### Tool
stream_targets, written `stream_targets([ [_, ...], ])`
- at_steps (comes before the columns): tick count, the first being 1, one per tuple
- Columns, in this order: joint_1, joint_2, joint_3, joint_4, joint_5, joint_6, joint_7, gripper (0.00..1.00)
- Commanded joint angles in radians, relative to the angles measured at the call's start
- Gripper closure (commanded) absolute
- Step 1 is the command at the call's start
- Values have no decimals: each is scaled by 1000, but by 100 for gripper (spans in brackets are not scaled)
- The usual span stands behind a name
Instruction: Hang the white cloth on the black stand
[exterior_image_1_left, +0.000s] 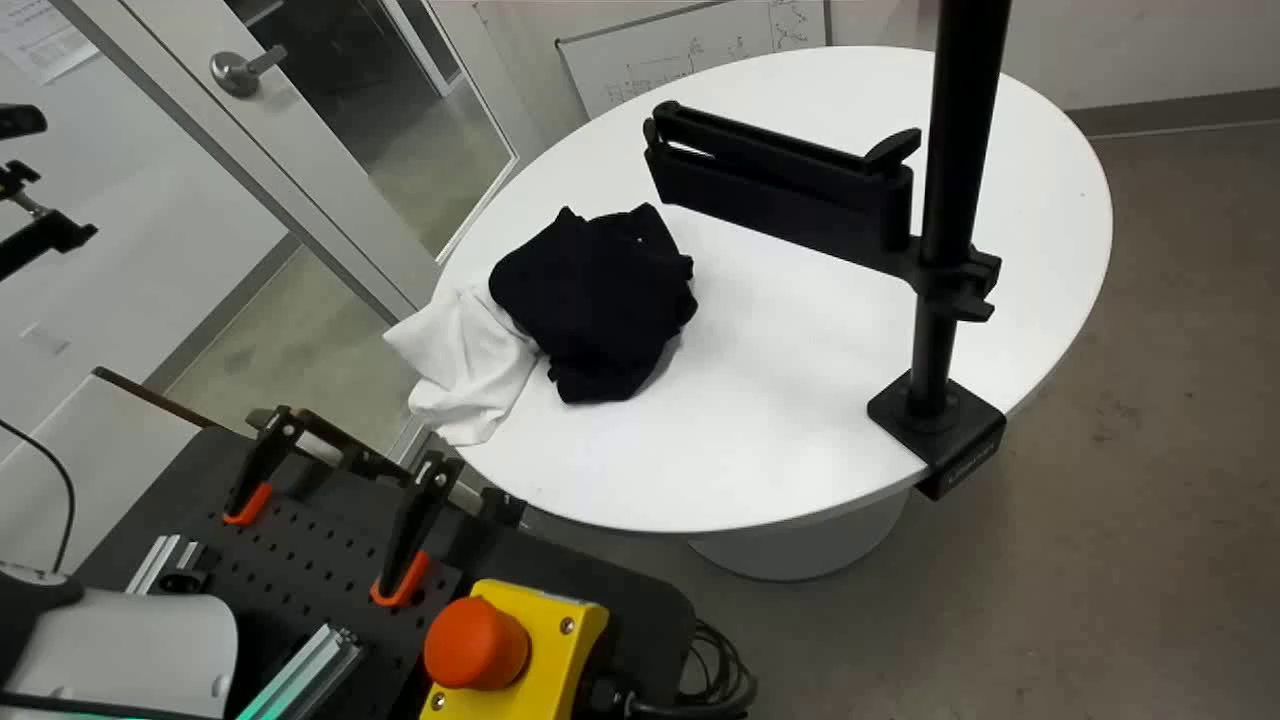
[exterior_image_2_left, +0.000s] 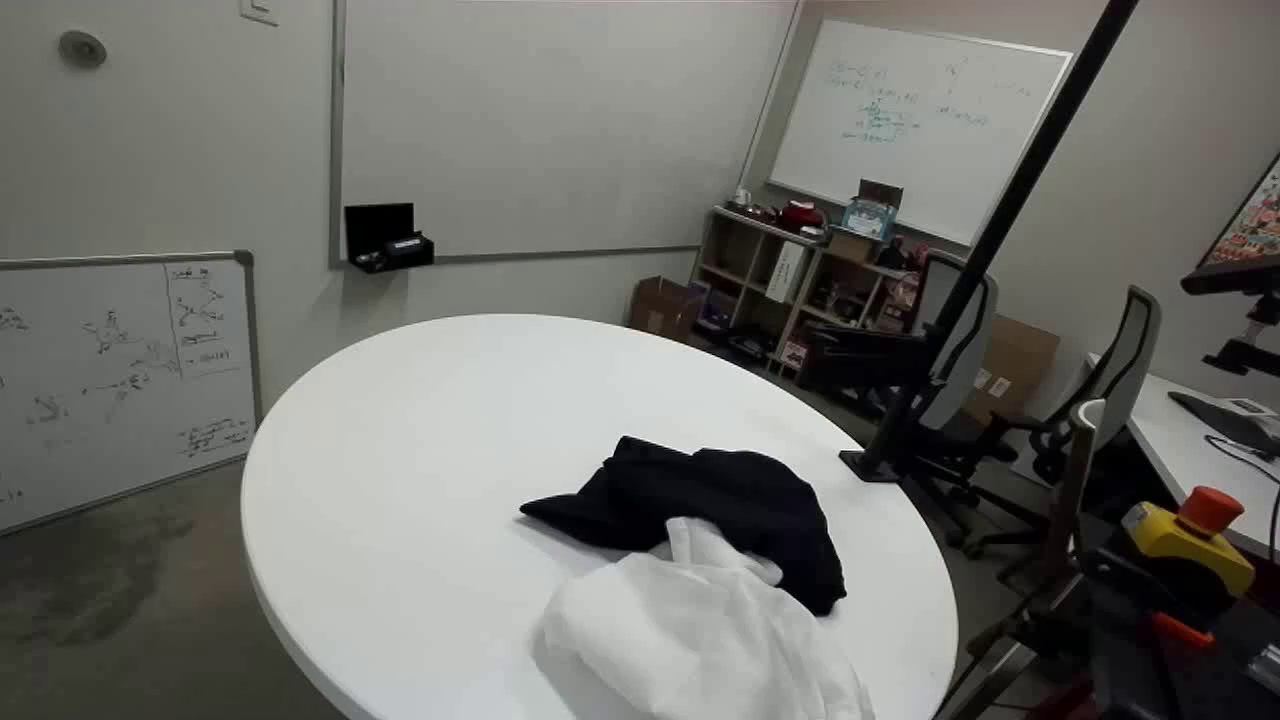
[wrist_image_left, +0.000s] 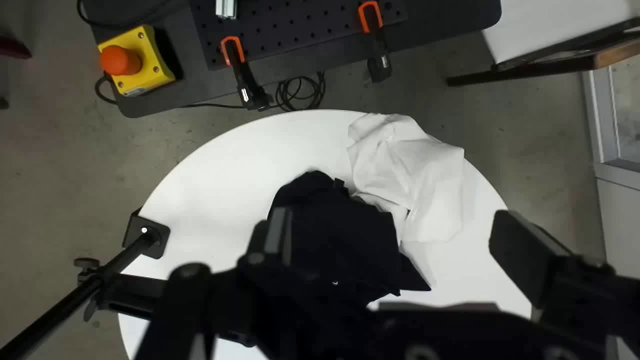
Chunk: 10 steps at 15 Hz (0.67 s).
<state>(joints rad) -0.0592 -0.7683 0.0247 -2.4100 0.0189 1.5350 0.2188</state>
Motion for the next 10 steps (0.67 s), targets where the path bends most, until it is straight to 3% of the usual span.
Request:
stream_targets([
  [1,-6,1,4,3,3,-2,-4,0],
  [5,7,-7,14,-14,-22,37,-37,0],
  [10,65,16,120,-107,-100,176,-34,0],
])
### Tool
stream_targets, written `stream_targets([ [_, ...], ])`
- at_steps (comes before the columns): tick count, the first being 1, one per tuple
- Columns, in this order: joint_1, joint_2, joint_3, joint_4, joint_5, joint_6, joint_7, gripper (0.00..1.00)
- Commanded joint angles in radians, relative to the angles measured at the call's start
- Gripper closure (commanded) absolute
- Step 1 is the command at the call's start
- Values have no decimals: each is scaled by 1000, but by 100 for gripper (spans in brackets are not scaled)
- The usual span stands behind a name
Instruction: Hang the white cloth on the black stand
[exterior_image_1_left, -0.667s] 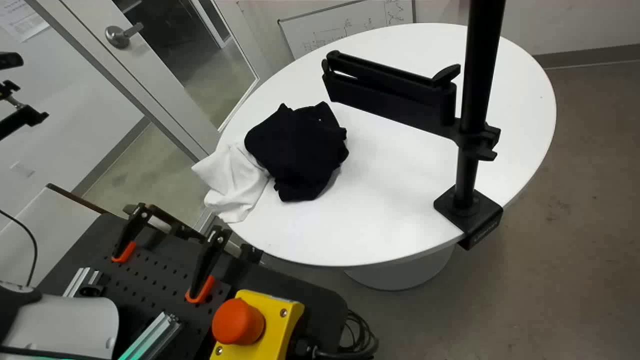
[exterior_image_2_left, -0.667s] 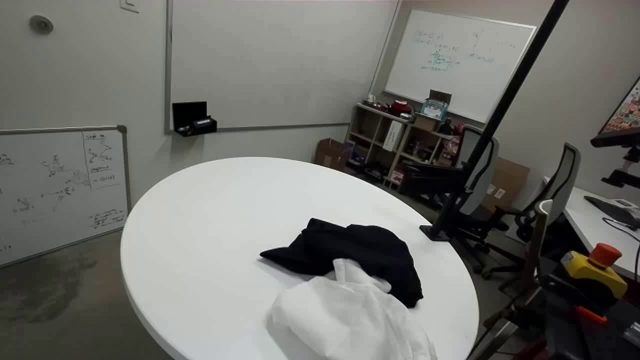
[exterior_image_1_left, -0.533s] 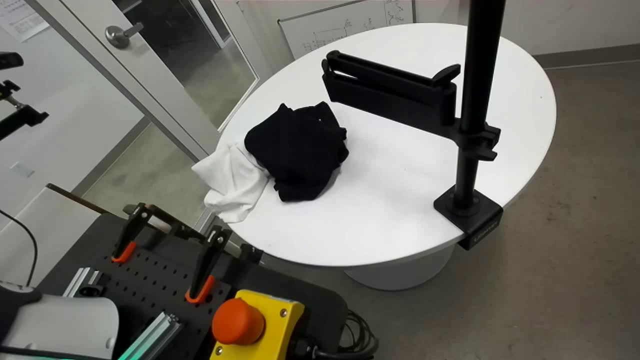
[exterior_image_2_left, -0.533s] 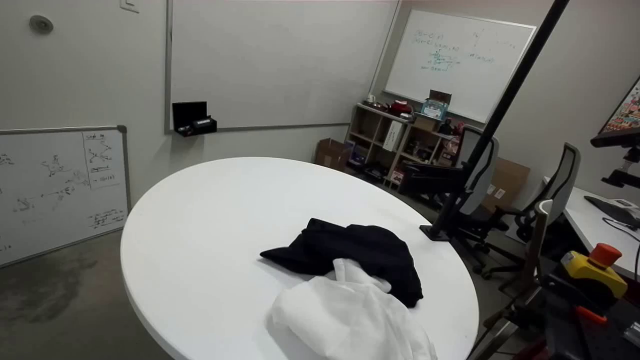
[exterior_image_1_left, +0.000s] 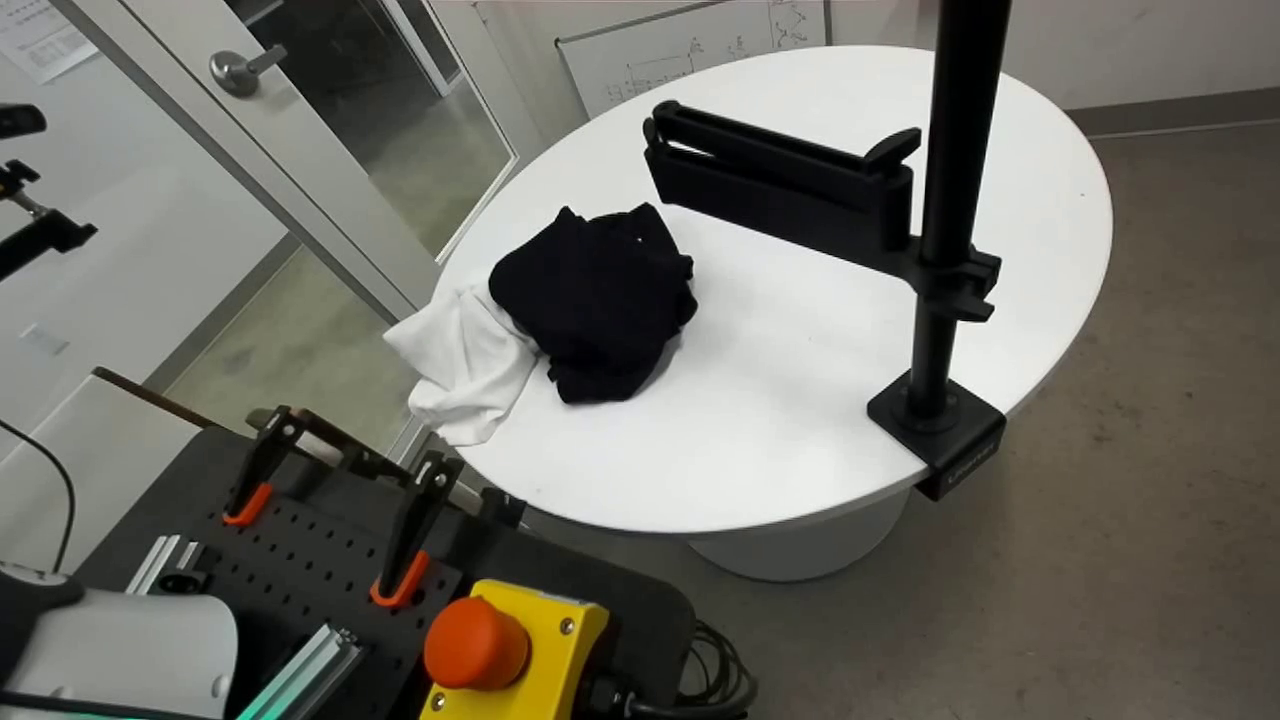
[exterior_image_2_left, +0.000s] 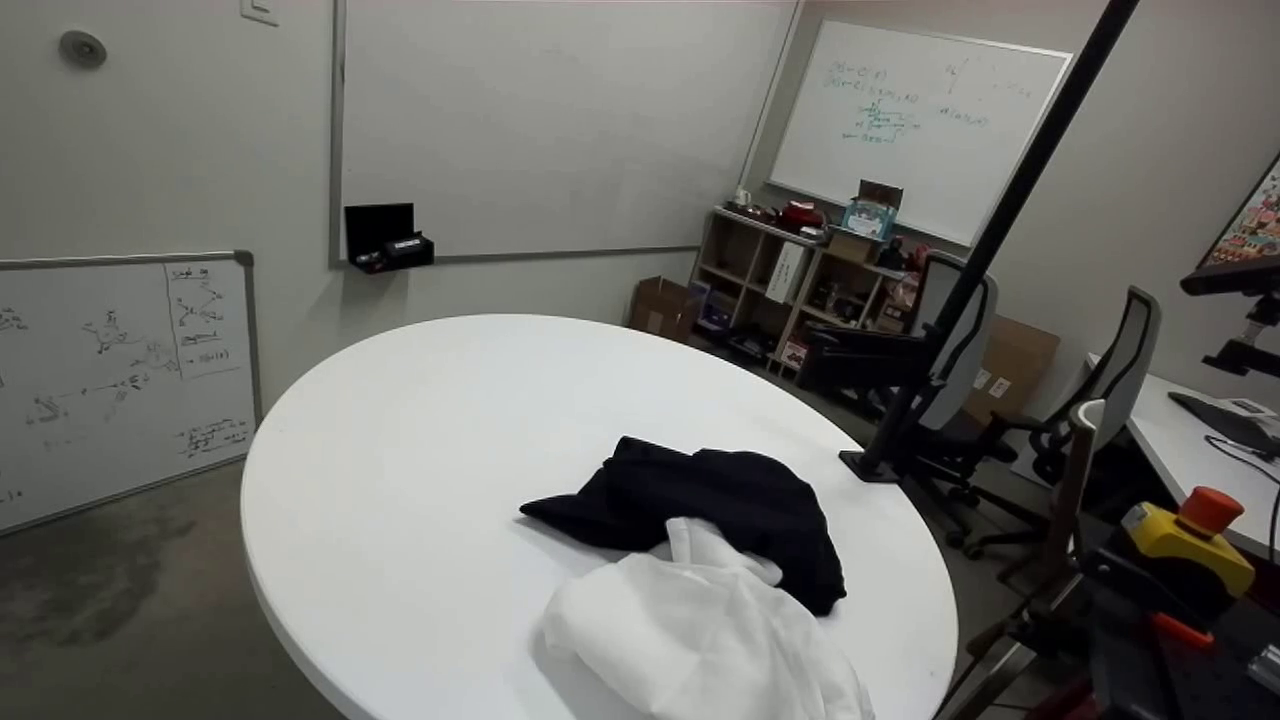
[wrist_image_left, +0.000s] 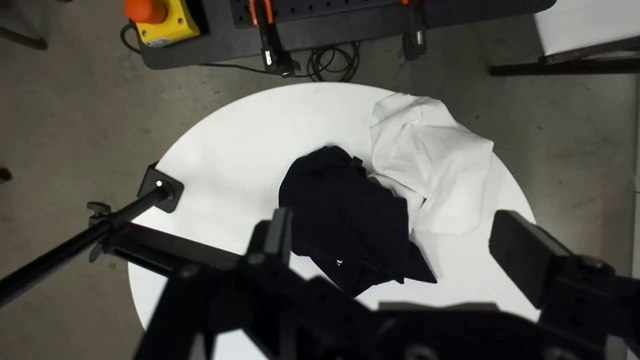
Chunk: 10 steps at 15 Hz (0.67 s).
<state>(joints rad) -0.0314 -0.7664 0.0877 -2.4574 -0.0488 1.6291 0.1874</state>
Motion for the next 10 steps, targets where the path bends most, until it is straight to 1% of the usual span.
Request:
stream_targets([
  [1,54,29,79,-80,-25,114,7,0],
  [6,91,100,213,-195,-41,359,141,0],
  [8,90,145,261,-226,-74,454,192,0],
  [10,72,209,312,-244,-136,546,261,0],
])
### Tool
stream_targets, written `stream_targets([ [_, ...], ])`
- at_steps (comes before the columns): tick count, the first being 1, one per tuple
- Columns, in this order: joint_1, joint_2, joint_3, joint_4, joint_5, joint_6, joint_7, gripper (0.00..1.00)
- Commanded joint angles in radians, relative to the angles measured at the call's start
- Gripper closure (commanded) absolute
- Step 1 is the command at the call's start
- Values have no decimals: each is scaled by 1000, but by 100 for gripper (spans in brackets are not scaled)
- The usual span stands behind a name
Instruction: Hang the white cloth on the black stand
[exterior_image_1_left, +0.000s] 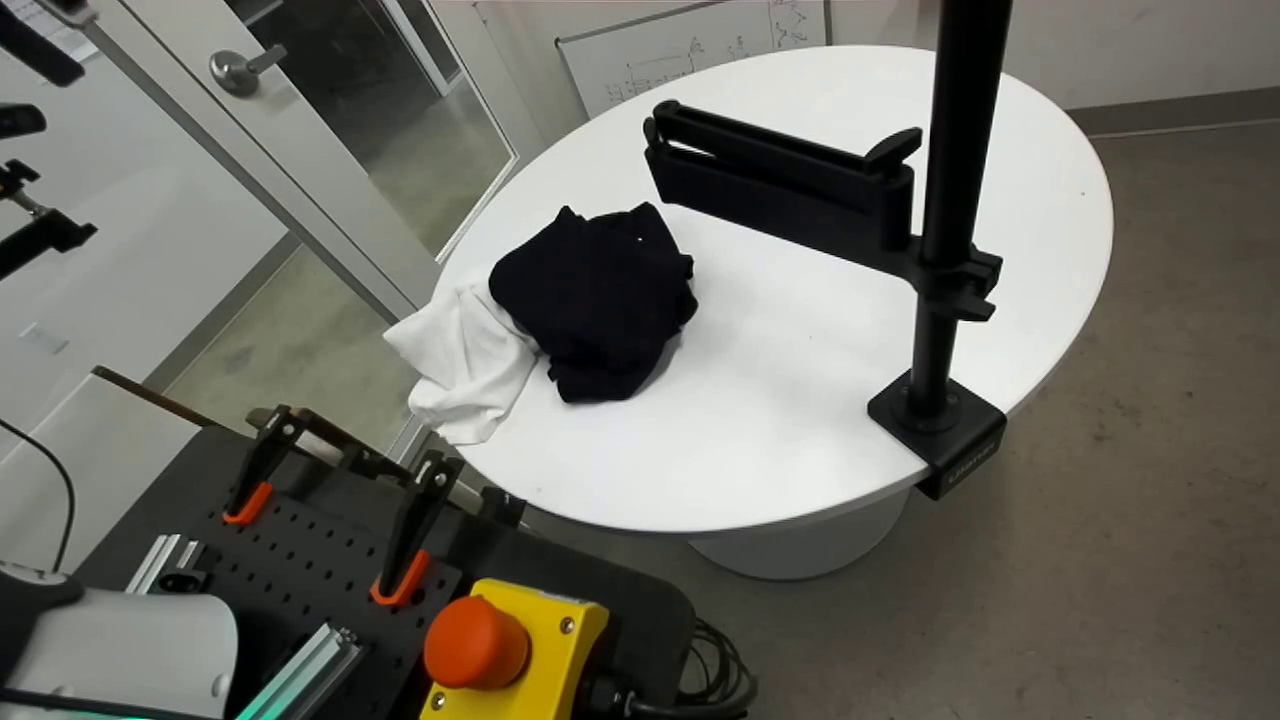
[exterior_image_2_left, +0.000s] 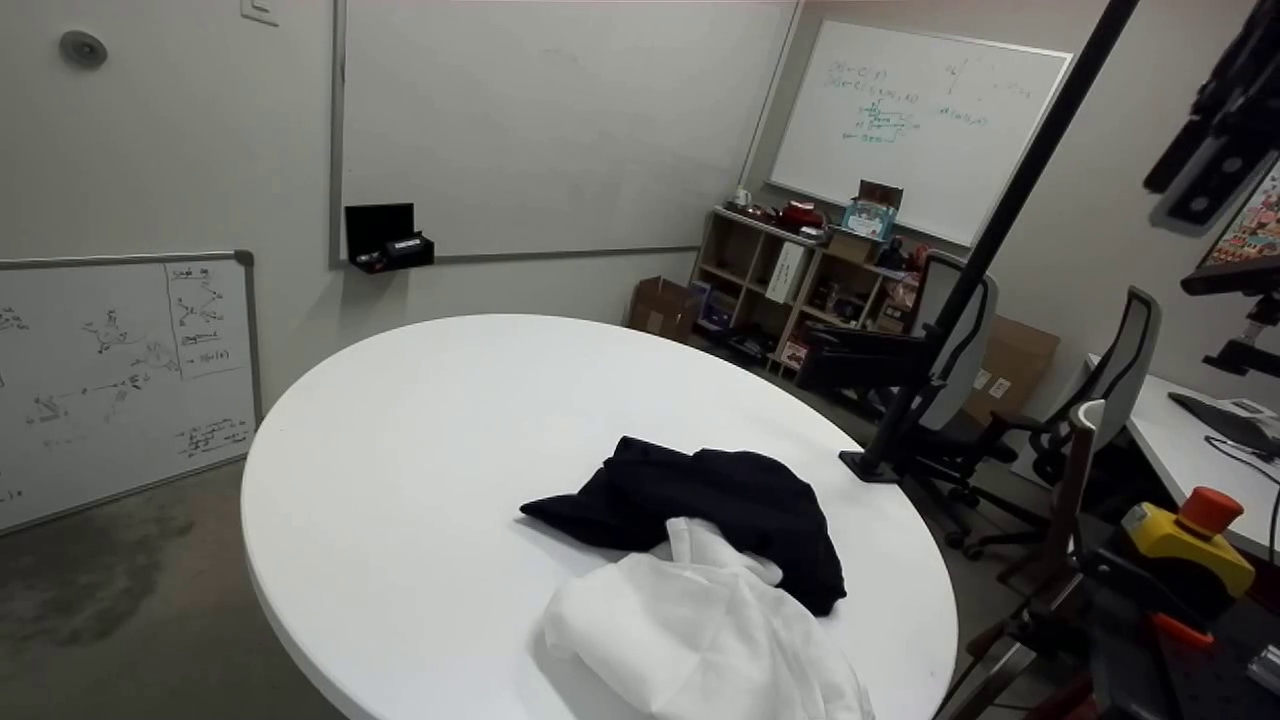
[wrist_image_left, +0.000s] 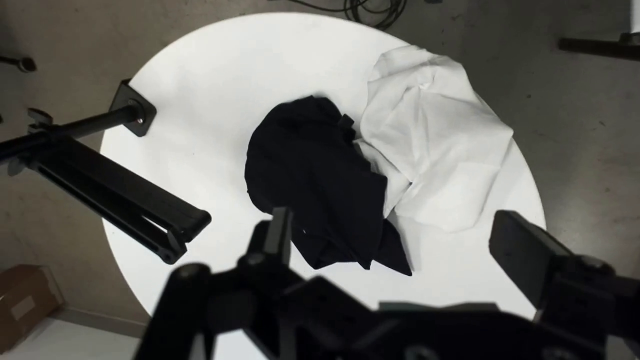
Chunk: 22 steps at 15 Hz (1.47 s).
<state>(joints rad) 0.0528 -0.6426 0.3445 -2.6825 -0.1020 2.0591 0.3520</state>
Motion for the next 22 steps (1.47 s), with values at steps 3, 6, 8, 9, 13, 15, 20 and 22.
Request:
stream_targets([
  [3,-51,193,110,-9,-198,200,211,0],
  [6,-81,294,116,33,-281,199,310,0],
  [8,-29,243,76,-7,-266,187,284,0],
  [9,-33,265,73,3,-273,187,292,0],
  [13,-36,288,70,22,-276,187,295,0],
  [15,-35,335,65,25,-295,202,297,0],
  [20,-49,470,91,44,-502,249,496,0],
  [22,-24,530,82,66,-596,245,593,0],
])
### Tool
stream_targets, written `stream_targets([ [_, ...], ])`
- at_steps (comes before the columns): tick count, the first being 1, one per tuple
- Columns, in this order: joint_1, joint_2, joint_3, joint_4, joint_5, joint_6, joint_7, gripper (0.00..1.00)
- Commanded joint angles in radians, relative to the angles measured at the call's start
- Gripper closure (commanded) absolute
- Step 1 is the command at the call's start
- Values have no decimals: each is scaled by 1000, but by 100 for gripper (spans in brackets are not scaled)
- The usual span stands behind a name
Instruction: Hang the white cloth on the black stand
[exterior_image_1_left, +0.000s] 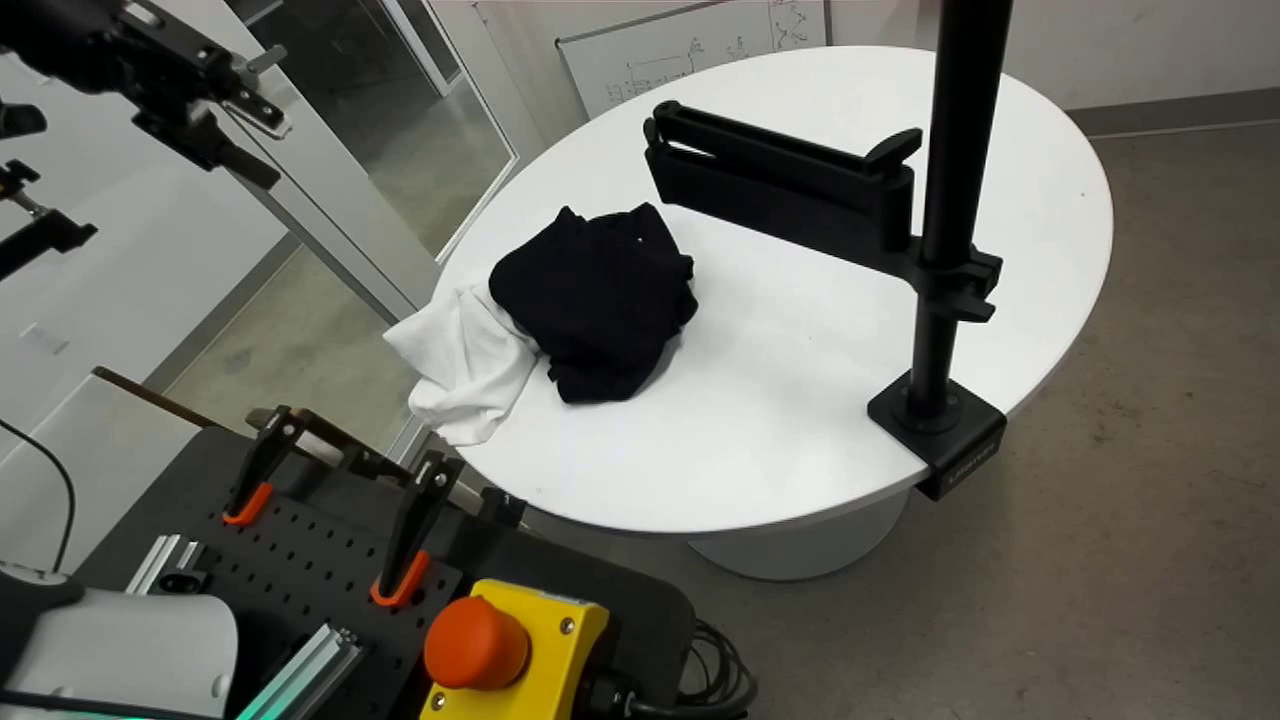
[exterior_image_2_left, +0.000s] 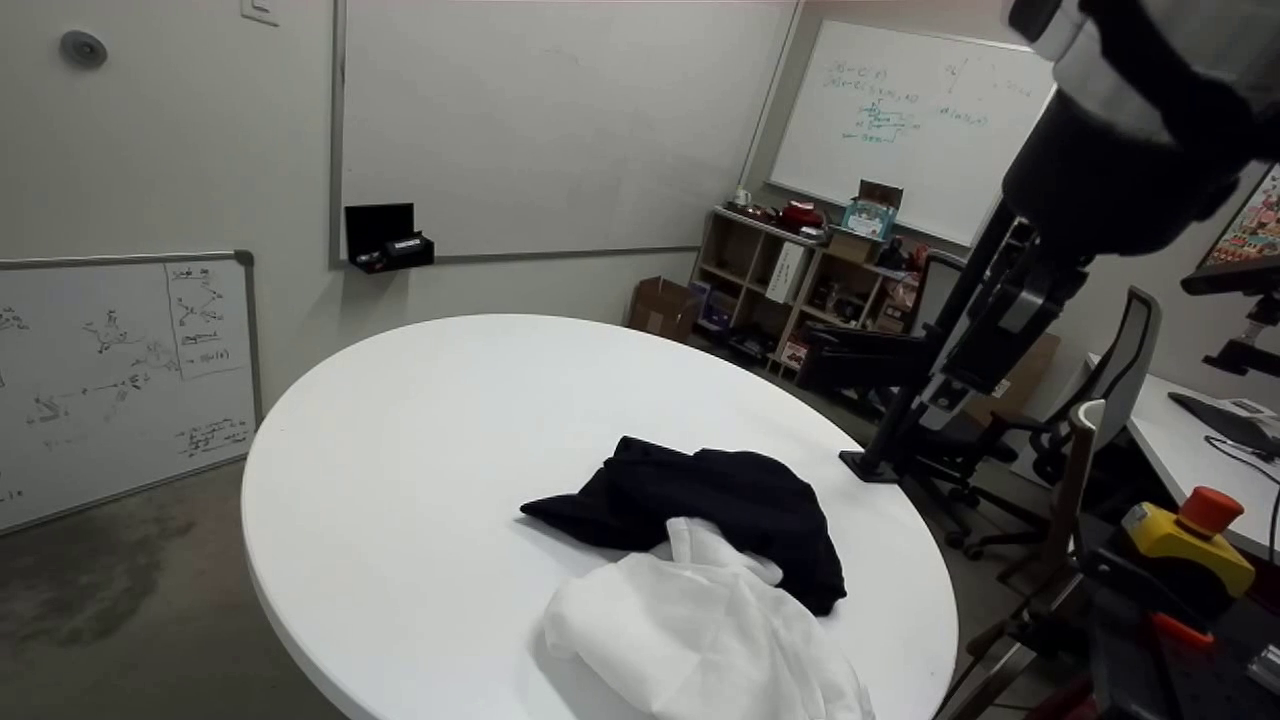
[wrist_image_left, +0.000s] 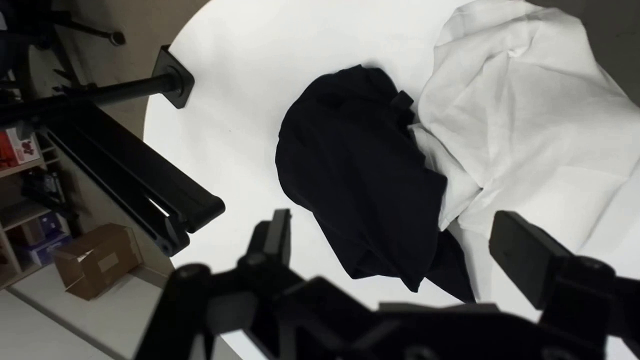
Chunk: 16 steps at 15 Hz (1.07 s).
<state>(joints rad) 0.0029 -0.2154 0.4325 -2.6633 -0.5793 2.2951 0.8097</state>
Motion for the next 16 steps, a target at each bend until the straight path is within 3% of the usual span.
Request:
stream_targets([
  [1,43,136,-19,61,-151,5,167,0],
  [5,107,277,-83,131,-209,31,205,0],
  [12,139,535,-233,261,-131,251,-53,0],
  [16,147,666,-275,338,-4,301,-252,0],
])
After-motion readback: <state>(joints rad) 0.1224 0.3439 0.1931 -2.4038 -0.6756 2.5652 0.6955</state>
